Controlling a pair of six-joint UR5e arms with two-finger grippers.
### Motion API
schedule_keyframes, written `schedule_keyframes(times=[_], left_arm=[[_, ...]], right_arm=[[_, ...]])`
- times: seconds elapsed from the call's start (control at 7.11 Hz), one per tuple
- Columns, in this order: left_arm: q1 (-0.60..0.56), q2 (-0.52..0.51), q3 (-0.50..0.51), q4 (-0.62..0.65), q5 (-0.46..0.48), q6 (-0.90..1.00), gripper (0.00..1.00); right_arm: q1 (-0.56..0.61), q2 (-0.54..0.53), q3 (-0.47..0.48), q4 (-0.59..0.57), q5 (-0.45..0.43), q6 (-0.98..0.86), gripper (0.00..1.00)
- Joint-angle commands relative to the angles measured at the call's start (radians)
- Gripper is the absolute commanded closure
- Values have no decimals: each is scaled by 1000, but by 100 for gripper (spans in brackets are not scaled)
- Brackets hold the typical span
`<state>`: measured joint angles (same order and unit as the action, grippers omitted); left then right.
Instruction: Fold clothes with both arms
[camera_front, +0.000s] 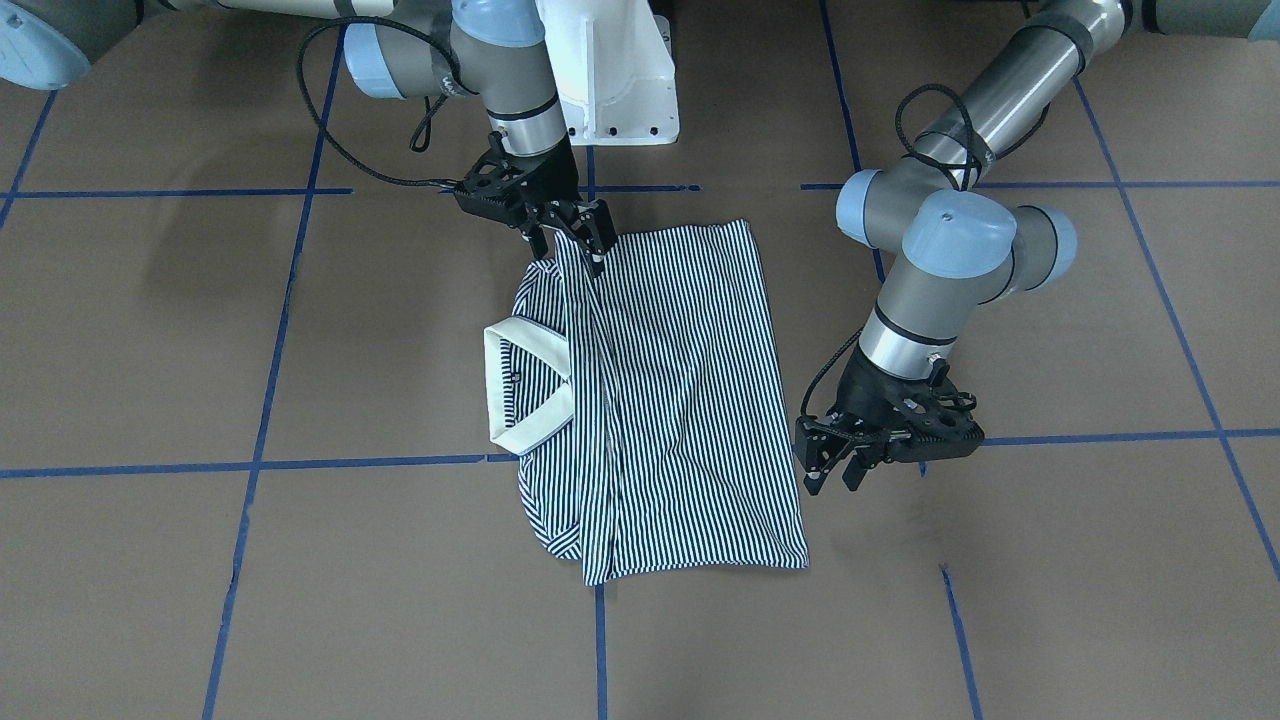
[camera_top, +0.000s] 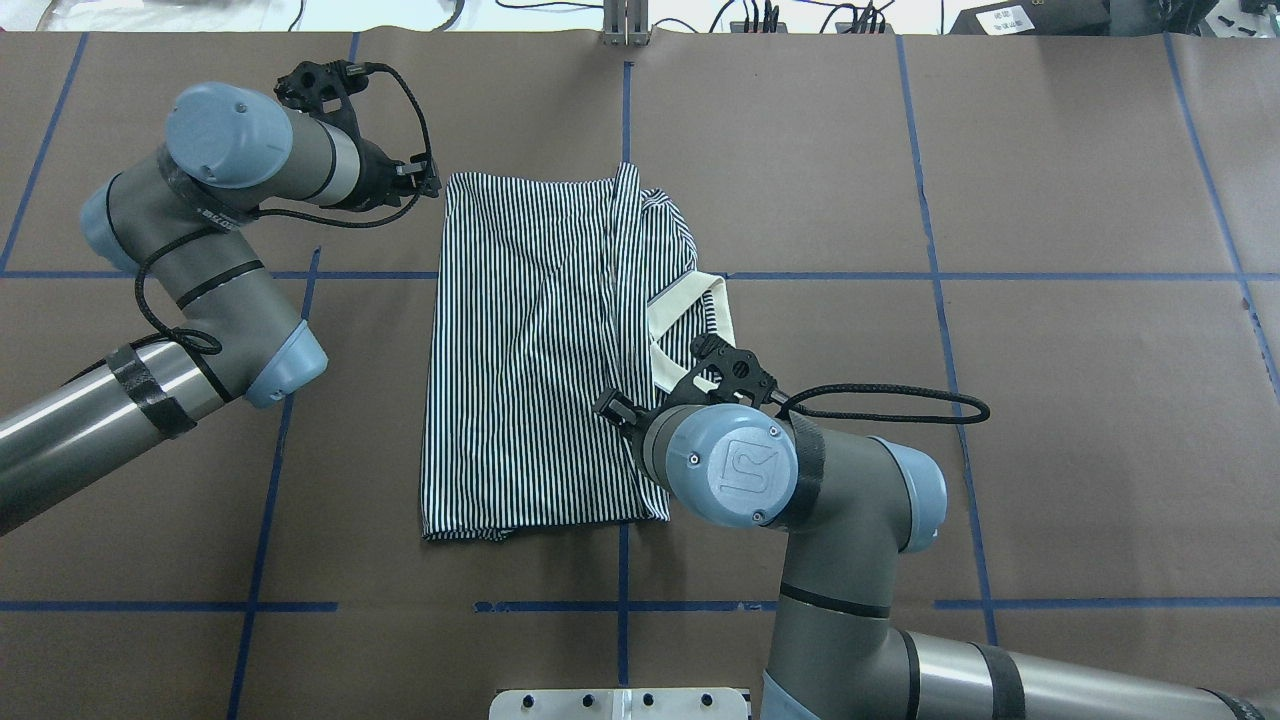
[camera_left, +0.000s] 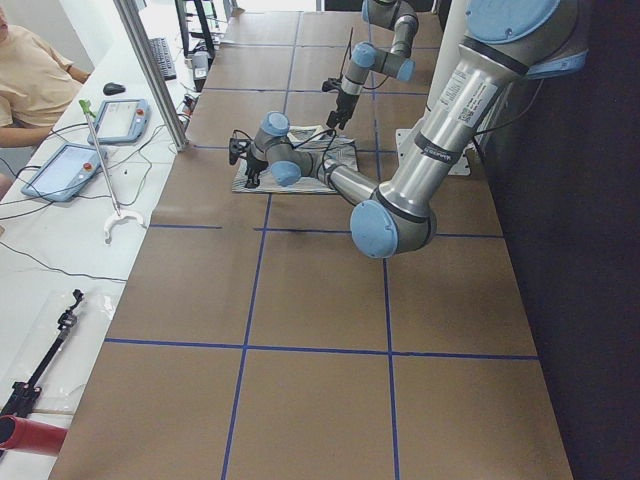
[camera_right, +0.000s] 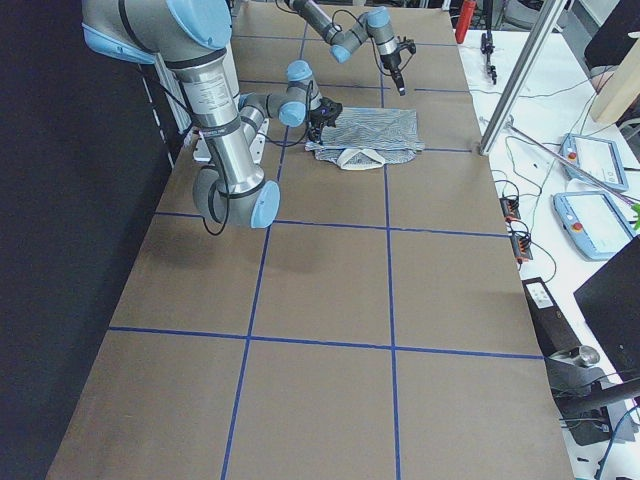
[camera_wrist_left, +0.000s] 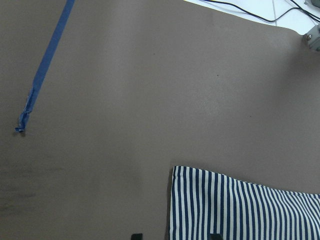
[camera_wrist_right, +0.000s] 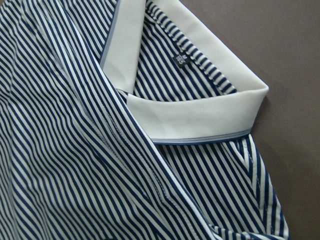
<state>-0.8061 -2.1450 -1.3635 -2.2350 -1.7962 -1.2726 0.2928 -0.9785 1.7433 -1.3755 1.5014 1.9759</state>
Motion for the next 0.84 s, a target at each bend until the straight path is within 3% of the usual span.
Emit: schedule_keyframes(times=[0.0,0.14,0.42,0.56,0.7], left_arm=[[1,2,0,0,0,-1,46],[2,1,0,0,0,-1,46],[2,1,0,0,0,1,46],[2,2,0,0,0,1,46],[2,1,0,0,0,1,46]], right_arm=[[-29,-20,-8,-22,-6,6,16],[-40,-29,-7,-36,-7,6,18],[-47,-26,-14,-36,-6,6,37],[-47,-26,-14,-34,-6,8,54],[-47,-25,-11,-34,-6,9,99]])
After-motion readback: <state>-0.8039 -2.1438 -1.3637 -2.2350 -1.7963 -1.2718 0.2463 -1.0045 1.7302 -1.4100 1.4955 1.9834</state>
